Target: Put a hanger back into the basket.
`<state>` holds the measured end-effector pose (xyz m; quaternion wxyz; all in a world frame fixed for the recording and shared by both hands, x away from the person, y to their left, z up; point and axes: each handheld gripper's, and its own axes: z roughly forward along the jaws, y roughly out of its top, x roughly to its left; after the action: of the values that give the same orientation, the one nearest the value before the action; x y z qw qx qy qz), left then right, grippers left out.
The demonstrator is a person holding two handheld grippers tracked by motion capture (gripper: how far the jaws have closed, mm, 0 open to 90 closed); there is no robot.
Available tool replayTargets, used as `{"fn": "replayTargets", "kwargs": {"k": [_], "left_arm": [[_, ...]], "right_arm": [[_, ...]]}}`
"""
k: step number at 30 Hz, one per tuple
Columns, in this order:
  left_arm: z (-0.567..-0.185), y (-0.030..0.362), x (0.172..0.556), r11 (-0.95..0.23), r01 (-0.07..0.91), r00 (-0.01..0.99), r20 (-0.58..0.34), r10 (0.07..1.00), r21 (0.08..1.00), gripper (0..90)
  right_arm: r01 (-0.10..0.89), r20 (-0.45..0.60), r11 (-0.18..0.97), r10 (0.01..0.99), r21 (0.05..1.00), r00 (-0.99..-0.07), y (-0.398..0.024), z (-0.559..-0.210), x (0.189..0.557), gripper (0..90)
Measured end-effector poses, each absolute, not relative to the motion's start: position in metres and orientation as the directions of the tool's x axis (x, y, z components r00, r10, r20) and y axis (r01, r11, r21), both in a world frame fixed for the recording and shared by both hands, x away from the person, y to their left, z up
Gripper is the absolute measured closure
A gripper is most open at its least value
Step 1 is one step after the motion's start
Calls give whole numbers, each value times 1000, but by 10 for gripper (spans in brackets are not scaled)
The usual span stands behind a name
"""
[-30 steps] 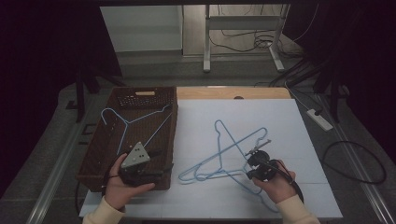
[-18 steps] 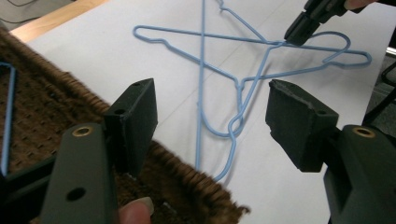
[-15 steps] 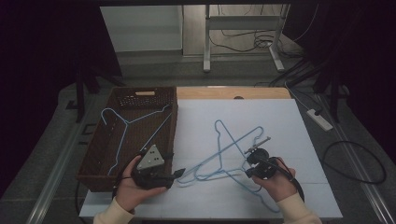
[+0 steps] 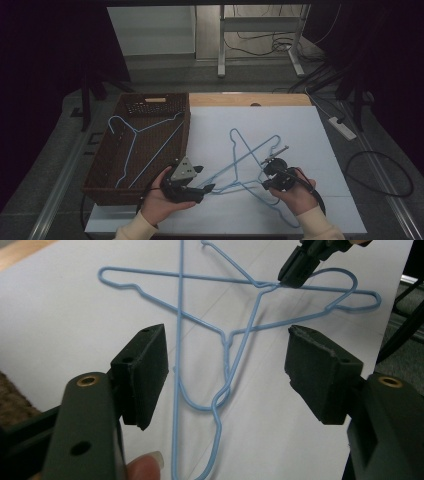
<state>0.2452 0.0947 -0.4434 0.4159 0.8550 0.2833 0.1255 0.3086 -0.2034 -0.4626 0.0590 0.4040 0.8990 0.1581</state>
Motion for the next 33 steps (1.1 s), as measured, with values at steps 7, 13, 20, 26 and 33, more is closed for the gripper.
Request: {"fn": "replayTargets", "kwargs": {"k": [7, 13, 20, 26, 33], "left_arm": [[-450, 75, 249, -525, 380, 827, -25, 561, 762, 336], [-457, 62, 254, -549, 388, 839, -37, 543, 740, 331], [-466, 41, 259, -586, 389, 857, -46, 513, 711, 329], [-472, 30, 263, -590, 402, 855, -57, 516, 700, 329], [-485, 19, 274, -612, 427, 851, -65, 522, 666, 342]], "right_arm": [[702, 17, 628, 741, 335, -671, -203, -460, 308, 861], [699, 15, 629, 739, 341, -673, -202, -459, 308, 861], [696, 15, 632, 737, 341, -676, -201, -456, 307, 861], [689, 14, 636, 731, 346, -682, -201, -455, 307, 860], [684, 15, 641, 726, 348, -688, -201, -452, 306, 861]]}}
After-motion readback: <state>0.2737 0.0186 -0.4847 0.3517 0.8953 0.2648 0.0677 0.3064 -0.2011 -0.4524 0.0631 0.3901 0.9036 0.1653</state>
